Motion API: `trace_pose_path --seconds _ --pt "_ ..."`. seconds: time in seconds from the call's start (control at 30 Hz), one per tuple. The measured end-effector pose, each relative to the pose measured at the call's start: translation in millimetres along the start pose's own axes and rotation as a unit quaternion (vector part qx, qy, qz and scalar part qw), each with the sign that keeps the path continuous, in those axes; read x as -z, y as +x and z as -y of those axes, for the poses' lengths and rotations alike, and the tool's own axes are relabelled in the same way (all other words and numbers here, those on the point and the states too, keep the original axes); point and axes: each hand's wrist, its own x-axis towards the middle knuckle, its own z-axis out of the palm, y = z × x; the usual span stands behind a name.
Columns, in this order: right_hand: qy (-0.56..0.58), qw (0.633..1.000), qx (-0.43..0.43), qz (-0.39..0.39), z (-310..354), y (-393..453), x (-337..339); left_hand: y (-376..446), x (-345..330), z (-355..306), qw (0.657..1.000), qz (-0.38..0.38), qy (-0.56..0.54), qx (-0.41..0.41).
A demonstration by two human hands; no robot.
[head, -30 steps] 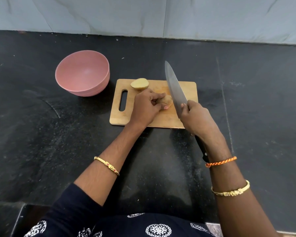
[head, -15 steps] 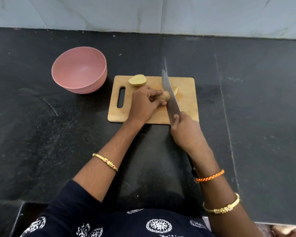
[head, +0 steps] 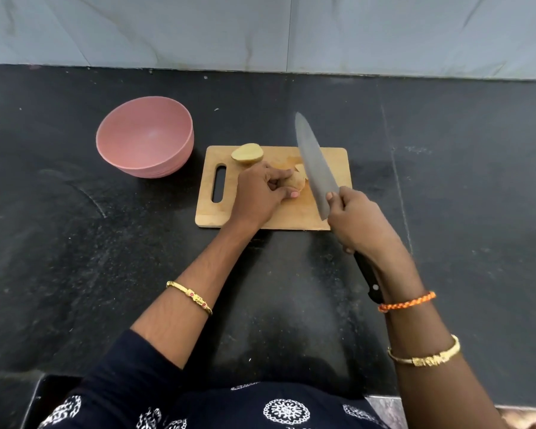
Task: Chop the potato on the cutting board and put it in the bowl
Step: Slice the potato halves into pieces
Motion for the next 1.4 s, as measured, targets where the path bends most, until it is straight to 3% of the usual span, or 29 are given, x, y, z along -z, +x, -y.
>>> trace_pose_path --seconds 0.3,0.7,1.4 --pt "-0.009 1.0 0.003 0.013 7 10 -9 1 2 -1 1.0 0.004 -0.005 0.006" --pt "0.007 0.999 -0.008 -0.04 3 13 -7 -3 1 -4 1.0 -0.001 0.021 0.001" --pt "-0.022 1.0 -0.006 -0.014 15 17 -13 -3 0 -3 0.999 0.004 0.042 -0.015"
